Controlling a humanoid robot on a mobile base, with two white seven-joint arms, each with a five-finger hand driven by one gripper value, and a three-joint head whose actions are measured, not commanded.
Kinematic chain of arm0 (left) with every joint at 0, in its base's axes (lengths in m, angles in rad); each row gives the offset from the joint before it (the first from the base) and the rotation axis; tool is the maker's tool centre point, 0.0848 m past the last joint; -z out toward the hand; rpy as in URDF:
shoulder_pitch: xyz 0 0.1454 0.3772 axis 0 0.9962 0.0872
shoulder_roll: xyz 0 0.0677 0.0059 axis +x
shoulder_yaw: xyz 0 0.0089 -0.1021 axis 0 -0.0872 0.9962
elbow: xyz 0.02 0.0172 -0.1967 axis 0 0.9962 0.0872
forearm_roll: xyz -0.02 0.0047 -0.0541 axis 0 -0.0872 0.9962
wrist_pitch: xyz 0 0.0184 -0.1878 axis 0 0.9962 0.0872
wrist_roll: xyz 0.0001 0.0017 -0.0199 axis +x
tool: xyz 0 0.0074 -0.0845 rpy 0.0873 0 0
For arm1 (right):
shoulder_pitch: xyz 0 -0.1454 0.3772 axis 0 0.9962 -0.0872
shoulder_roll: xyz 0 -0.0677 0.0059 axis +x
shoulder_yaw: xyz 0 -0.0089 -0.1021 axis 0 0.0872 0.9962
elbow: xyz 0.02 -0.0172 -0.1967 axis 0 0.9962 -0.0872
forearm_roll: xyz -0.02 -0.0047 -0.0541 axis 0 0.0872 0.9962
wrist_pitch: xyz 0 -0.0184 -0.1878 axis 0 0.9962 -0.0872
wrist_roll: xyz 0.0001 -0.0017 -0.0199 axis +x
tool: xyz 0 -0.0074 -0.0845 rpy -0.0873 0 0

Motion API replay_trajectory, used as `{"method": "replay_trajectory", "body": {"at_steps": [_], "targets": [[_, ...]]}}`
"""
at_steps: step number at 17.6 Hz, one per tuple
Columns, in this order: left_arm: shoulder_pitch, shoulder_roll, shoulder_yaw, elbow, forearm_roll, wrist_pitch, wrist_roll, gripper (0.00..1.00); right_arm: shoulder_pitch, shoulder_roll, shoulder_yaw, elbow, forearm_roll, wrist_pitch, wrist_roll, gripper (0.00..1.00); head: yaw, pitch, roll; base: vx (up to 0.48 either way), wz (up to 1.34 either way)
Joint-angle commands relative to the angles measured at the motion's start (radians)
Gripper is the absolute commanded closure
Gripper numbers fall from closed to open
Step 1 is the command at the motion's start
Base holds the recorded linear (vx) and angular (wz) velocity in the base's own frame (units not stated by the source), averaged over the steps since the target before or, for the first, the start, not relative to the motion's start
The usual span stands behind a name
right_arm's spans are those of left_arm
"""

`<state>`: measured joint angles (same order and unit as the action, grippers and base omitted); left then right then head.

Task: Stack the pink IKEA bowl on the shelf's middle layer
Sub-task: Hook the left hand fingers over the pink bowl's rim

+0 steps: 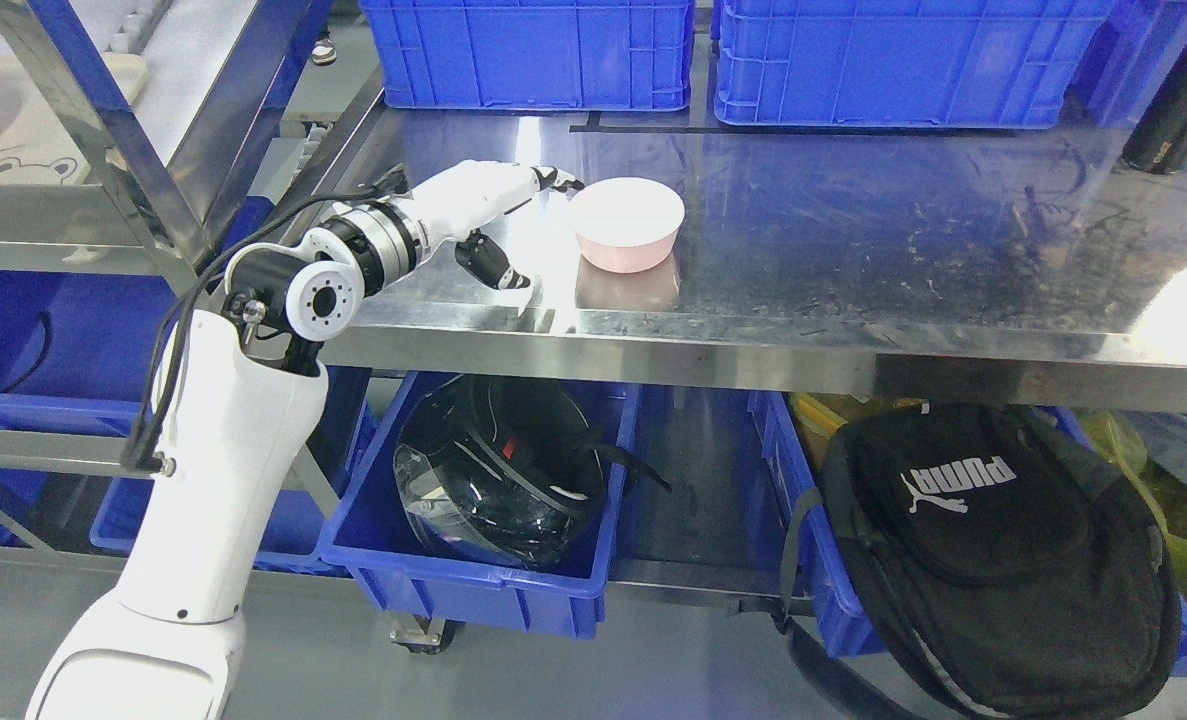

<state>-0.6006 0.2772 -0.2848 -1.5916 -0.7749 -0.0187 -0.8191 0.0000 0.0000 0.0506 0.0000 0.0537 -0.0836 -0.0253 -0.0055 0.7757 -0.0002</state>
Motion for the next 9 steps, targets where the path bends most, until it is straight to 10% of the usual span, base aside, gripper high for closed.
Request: {"method": "replay_trajectory", "body": {"at_steps": [1,9], "targets": [[-0.041,-0.127,-0.099,0.07,-0.053,0.008,-0.02,0.28,0.023,-0.017,0.0,-0.017,0.0,0.001,-0.001,0.0,0.0,0.0,0.0,0.0,0.0],[-0.051,-0.133,-0.102,0.139,-0.115,0.0,-0.021,0.39,0.023,-0.017,0.0,-0.017,0.0,0.001,-0.001,0.0,0.0,0.0,0.0,0.0,0.0]]}}
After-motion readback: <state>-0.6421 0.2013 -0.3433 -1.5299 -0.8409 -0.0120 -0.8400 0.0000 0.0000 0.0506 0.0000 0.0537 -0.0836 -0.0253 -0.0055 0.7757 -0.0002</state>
